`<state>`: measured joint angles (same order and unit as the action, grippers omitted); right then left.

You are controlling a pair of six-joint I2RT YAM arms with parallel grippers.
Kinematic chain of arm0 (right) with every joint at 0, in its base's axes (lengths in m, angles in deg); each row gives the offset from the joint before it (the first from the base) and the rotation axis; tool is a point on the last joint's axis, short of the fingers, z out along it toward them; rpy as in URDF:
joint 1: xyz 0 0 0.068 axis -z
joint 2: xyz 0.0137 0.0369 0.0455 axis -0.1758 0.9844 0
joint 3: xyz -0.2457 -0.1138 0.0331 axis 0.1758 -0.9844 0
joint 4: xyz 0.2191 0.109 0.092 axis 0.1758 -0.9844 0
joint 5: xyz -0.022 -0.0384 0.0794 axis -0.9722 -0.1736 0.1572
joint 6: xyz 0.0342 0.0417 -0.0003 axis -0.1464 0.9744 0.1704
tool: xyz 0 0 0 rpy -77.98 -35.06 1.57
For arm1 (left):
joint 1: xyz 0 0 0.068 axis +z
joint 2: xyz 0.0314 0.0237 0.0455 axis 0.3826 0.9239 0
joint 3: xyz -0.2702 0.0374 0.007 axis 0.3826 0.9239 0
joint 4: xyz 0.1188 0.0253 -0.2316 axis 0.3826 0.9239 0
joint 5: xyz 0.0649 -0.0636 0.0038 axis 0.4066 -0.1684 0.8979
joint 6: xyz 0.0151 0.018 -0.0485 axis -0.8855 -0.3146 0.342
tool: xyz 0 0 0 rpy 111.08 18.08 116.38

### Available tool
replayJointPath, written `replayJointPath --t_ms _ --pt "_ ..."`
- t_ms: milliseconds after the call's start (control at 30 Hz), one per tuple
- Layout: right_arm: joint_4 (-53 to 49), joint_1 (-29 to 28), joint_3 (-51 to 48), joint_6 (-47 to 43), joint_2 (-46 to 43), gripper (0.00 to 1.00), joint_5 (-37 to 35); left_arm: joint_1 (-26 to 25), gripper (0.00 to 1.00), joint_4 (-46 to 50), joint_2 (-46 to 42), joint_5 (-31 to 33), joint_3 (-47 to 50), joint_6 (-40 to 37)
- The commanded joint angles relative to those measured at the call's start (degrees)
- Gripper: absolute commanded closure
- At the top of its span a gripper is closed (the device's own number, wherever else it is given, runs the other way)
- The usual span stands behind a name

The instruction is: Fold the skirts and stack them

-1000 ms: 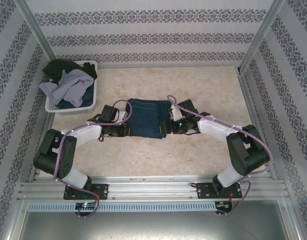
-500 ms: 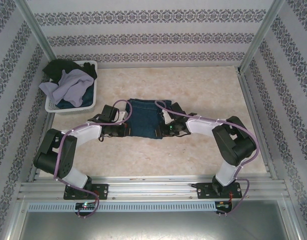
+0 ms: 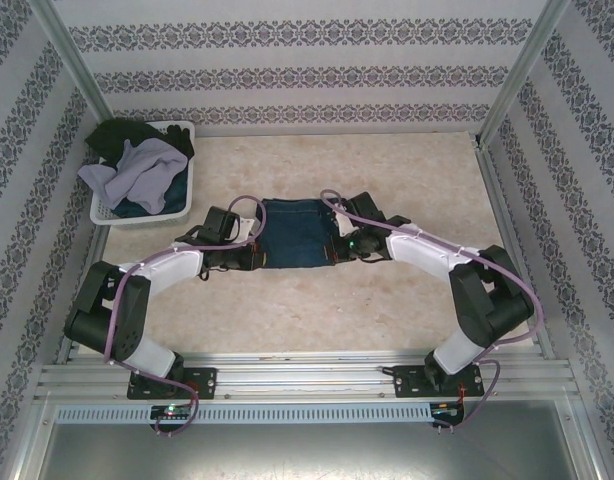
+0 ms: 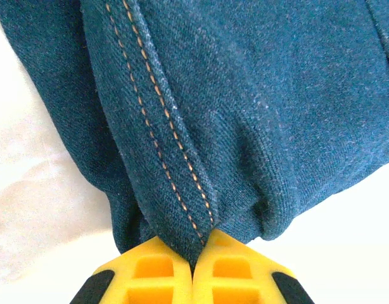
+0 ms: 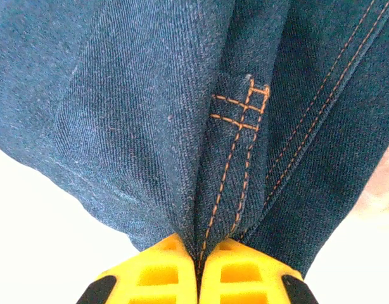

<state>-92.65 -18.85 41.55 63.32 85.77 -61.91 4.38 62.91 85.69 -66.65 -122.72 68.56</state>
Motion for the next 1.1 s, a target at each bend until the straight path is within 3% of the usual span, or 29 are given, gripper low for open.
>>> replayJointPath --t_ms 0,200,500,567,667,700,767,800,833,900,1000,1033,1067 --pt "-9.64 3.37 0.59 -1.86 2.81 1.0 -12.42 1.45 1.0 5.97 -0.14 7.98 1.0 -1.21" --pt "-11.08 5.85 -1.61 0.47 2.05 1.0 -19.53 1.47 1.0 7.55 0.67 8.71 0.31 -0.22" --pt "-14.44 8.55 -0.28 2.0 -0.7 1.0 -23.12 1.47 1.0 7.64 0.82 10.39 0.54 0.74" --pt "-13.53 8.76 -0.15 0.55 -1.4 1.0 -18.4 1.43 1.0 7.41 1.2 8.54 0.38 -0.02" --pt "-8.97 7.71 0.18 -0.55 -3.65 0.97 -3.63 0.69 1.0 5.7 1.4 -0.45 0.05 -0.88" --pt "-8.22 7.17 1.24 0.64 -4.36 0.78 -0.63 0.01 0.93 5.32 1.55 -2.57 -0.55 -0.31" --pt "-8.55 5.96 4.54 3.84 -5.36 0.51 -2.82 -1.16 0.51 5.37 1.72 -3.64 -2.0 0.7" --pt "-9.61 5.25 6.62 5.57 -5.63 0.43 -6.31 -1.33 0.42 5.88 1.58 -2.86 -2.91 1.58" --pt "-9.99 4.69 8.29 6.5 -5.82 0.39 -8.12 -1.35 0.39 6.56 1.29 -2.62 -3.64 2.15" --pt "-9.54 2.65 10.89 9.35 -6.0 0.35 -11.75 -1.26 0.2 8.64 -0.43 -0.51 -4.97 3.41" --pt "-5.47 -1.51 12.88 14.96 -4.4 0.35 -10.35 -1.19 0.08 11.89 -4.93 2.25 -5.47 4.73" --pt "-3.14 -2.82 12.97 16.79 -3.41 0.35 -9.08 -1.1 0.0 12.26 -6.7 4.33 -5.04 5.76" --pt "-0.9 -4.11 13.26 18.86 -2.03 0.35 -8.18 -0.98 0.0 12.66 -9.04 8.16 -4.46 7.54"
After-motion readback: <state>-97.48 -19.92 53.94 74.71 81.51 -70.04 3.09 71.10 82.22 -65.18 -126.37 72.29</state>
